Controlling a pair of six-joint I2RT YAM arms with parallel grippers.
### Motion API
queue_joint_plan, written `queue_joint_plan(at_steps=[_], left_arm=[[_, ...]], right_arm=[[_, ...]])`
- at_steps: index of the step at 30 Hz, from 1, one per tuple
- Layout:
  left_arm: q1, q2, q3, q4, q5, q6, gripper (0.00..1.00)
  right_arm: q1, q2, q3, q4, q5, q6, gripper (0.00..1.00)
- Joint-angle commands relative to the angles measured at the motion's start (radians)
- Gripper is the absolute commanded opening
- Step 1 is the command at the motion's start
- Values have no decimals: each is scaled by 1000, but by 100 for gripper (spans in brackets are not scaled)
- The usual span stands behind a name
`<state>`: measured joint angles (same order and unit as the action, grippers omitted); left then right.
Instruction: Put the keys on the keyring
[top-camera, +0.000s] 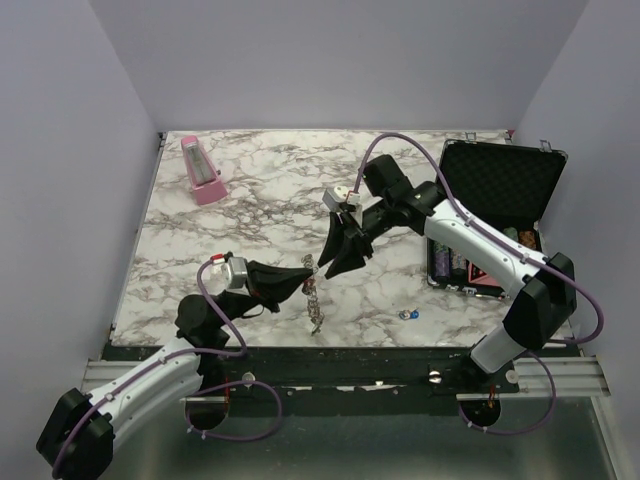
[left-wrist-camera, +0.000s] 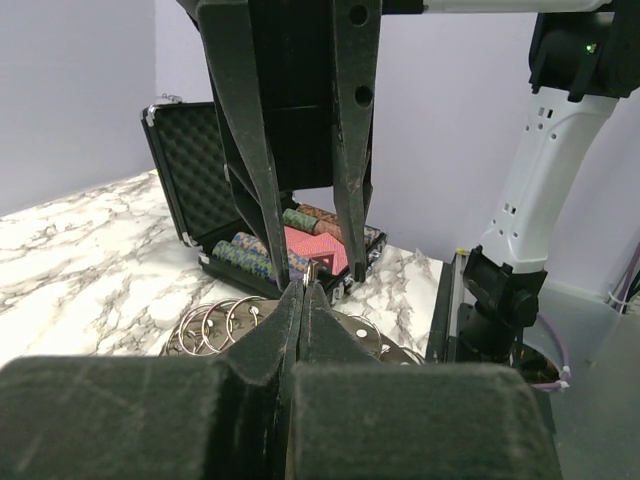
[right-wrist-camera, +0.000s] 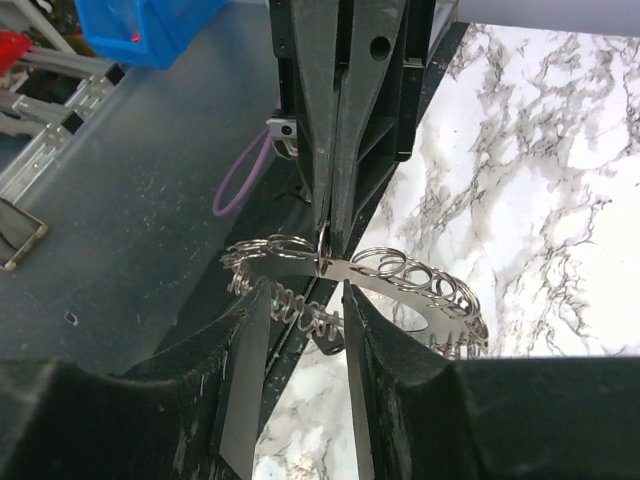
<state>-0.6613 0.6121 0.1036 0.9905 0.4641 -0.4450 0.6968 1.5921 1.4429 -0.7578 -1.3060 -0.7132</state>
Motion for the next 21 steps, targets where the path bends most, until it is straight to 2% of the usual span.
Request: queue_joint_plan(at_steps=[1,16,21], left_arm=[[0,17,10,89,-42,-32,0],[-8,23,10,83,-113,-49,0],[-8,15,15,60,-122,-44,0]], right_arm=[[-2,-20,-38,146,-26,127,42],[23,-41,-95,258,34,201,35],[24,-41,-101,293,45,242,26]])
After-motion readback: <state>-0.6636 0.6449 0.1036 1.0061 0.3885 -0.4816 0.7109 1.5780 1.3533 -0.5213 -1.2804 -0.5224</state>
